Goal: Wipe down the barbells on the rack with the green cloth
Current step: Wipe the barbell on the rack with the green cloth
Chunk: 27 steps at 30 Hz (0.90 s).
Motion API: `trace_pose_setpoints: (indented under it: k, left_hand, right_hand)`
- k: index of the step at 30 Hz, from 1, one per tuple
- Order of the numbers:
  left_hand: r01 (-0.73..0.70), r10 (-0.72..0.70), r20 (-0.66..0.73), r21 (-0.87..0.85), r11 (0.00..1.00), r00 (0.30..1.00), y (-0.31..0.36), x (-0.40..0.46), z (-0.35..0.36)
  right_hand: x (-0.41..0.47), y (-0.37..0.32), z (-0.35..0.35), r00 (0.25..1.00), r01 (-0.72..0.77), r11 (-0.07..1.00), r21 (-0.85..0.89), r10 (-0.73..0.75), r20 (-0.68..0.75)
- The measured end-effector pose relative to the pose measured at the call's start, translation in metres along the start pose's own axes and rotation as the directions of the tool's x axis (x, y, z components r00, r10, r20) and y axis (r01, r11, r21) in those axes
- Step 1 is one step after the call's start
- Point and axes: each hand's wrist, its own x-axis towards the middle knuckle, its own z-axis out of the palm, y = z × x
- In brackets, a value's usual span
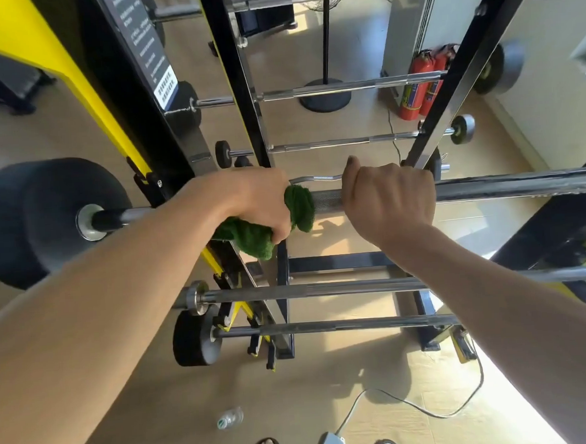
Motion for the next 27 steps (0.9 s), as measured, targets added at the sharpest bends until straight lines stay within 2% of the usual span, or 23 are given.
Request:
trace_pose_setpoints:
  k: [1, 3, 5, 6, 7, 8, 9, 10, 11, 12, 13, 14, 15, 18, 20, 22, 24, 26, 27]
  left_hand:
    - [0.057, -0.042, 0.177, -0.079, 0.995, 0.983, 0.0, 0.005, -0.01]
    - [0.185, -0.096, 0.476, -0.143, 0.972, 0.874, 0.003, 0.012, -0.023]
    - [0.246, -0.098, 0.607, -0.165, 0.955, 0.788, 0.006, 0.016, -0.031]
    - [0.254, -0.107, 0.595, -0.169, 0.952, 0.796, 0.008, 0.015, -0.031]
    - [0.225, -0.109, 0.508, -0.174, 0.959, 0.854, 0.009, 0.011, -0.027]
    - [0.162, -0.104, 0.337, -0.151, 0.975, 0.936, 0.009, 0.005, -0.017]
    - [0.094, -0.087, 0.087, -0.072, 0.993, 0.992, 0.011, -0.002, -0.003]
    - [0.058, -0.047, -0.235, 0.039, 0.998, 0.971, 0.015, -0.007, 0.017]
    - [0.078, 0.009, -0.534, 0.14, 0.987, 0.846, 0.023, -0.014, 0.038]
    - [0.144, 0.036, -0.721, 0.187, 0.972, 0.692, 0.033, -0.019, 0.056]
    - [0.2, 0.038, -0.815, 0.187, 0.962, 0.579, 0.041, -0.019, 0.07]
    - [0.224, 0.034, -0.855, 0.173, 0.959, 0.517, 0.047, -0.016, 0.079]
    - [0.228, 0.036, -0.875, 0.166, 0.959, 0.483, 0.051, -0.011, 0.084]
    - [0.221, 0.034, -0.89, 0.15, 0.964, 0.454, 0.052, -0.005, 0.083]
    - [0.212, 0.086, -0.869, 0.213, 0.954, 0.487, 0.05, -0.007, 0.076]
    - [0.169, 0.131, -0.789, 0.285, 0.943, 0.6, 0.046, -0.012, 0.063]
    - [0.08, 0.133, -0.671, 0.276, 0.958, 0.729, 0.041, -0.018, 0.046]
    - [0.007, 0.103, -0.461, 0.232, 0.973, 0.881, 0.038, -0.012, 0.027]
    - [-0.007, 0.05, -0.284, 0.151, 0.989, 0.957, 0.035, -0.005, 0.015]
  right_hand:
    - [0.0, -0.001, 0.001, 1.0, -0.017, 1.0, -0.003, 0.017, -0.006]
    - [0.0, -0.002, 0.001, 0.998, -0.046, 0.999, -0.01, 0.046, -0.03]
    - [0.0, -0.002, 0.003, 0.996, -0.042, 0.999, -0.007, 0.041, -0.074]
    - [0.0, -0.001, 0.005, 0.996, -0.04, 0.999, -0.009, 0.039, -0.084]
    - [0.001, -0.001, 0.006, 0.997, -0.04, 0.999, -0.015, 0.039, -0.072]
    - [0.001, -0.002, 0.005, 0.998, -0.037, 0.999, -0.021, 0.036, -0.044]
    - [0.001, -0.003, 0.005, 0.999, -0.044, 0.999, -0.025, 0.043, -0.024]
    - [0.0, -0.002, 0.004, 0.998, -0.053, 0.998, -0.034, 0.052, -0.021]
    - [0.0, -0.002, 0.004, 0.998, -0.055, 0.998, -0.036, 0.054, -0.02]
    - [0.0, -0.002, 0.004, 0.999, -0.049, 0.998, -0.032, 0.049, -0.015]
    - [0.0, -0.002, 0.004, 0.999, -0.046, 0.999, -0.026, 0.046, -0.009]
    - [-0.001, -0.002, 0.005, 0.999, -0.048, 0.999, -0.025, 0.048, -0.004]
    - [0.0, -0.002, 0.005, 0.998, -0.055, 0.998, -0.026, 0.055, -0.004]
    - [0.001, -0.002, 0.005, 0.998, -0.059, 0.998, -0.031, 0.058, -0.032]
    - [0.0, 0.0, 0.006, 0.998, -0.047, 0.999, -0.024, 0.046, -0.044]
    - [0.0, 0.0, 0.007, 0.998, -0.038, 0.999, -0.014, 0.037, -0.051]
    - [0.0, 0.0, 0.008, 0.998, -0.028, 1.0, 0.001, 0.028, -0.054]
    - [0.0, 0.001, 0.008, 0.998, -0.031, 0.999, 0.018, 0.032, -0.047]
    - [0.0, 0.001, 0.007, 0.999, -0.031, 0.999, 0.025, 0.032, -0.037]
